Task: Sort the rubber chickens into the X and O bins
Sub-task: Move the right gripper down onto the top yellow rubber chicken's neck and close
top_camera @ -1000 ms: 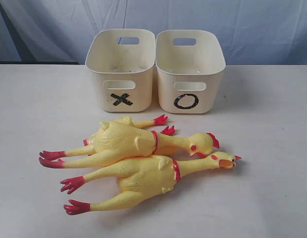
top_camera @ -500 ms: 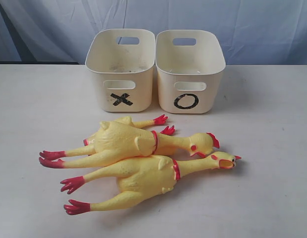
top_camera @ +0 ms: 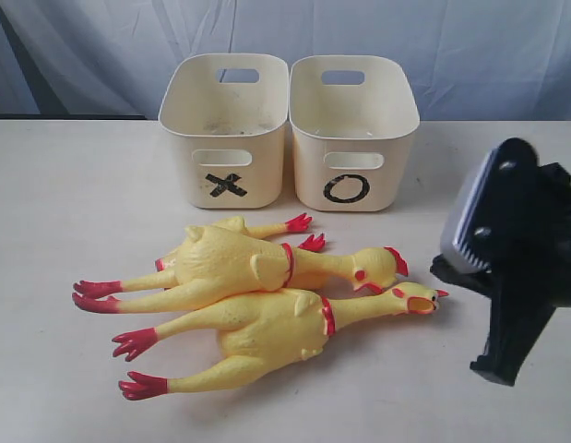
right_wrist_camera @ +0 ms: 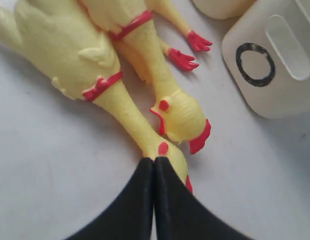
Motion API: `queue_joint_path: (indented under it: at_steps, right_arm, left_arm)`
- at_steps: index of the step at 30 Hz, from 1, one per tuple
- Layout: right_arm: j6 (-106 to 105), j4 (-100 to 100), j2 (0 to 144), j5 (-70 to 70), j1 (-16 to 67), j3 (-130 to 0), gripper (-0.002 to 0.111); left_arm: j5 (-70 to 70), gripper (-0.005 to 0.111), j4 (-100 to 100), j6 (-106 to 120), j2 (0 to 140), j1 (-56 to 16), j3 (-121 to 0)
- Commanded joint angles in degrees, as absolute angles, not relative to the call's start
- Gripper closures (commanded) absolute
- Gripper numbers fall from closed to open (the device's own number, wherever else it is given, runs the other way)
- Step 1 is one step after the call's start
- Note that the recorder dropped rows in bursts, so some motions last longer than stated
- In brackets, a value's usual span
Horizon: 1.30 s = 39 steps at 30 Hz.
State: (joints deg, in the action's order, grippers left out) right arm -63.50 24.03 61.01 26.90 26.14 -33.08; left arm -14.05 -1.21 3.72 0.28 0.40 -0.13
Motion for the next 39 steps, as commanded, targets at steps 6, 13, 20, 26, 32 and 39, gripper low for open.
queue_joint_path:
  at_steps: [6,13,20,26,32,39]
  right_arm:
    - [-66.4,12.8,79.9,3.6,35.8,-33.7,0.109]
    - [-66.4,12.0,90.7,-1.5,38.0,-39.0,0.106]
    - [-66.4,12.0,92.6,-3.3,39.5,-39.1,0.054]
    - [-66.4,12.0,93.4,-7.7,39.5,-39.1,0.060]
    - [-66.4,12.1,95.1,-8.6,39.5,-39.1,0.070]
    - [-66.4,12.1,97.7,-10.4,39.5,-39.2,0.070]
  left_arm:
    - [-13.3,0.107,-1.2,3.4,0.0,0.5,0.0]
    - [-13.3,0.107,-1.2,3.4,0.0,0.5,0.0]
    - [-13.3,0.107,-1.2,3.4,0.0,0.5,0.0]
    - [-13.3,0.107,-1.2,3.4,0.0,0.5,0.0]
    - [-13.3,0.107,-1.2,3.4,0.0,0.5,0.0]
    - [-13.3,0.107,-1.2,3.4,0.0,0.5,0.0]
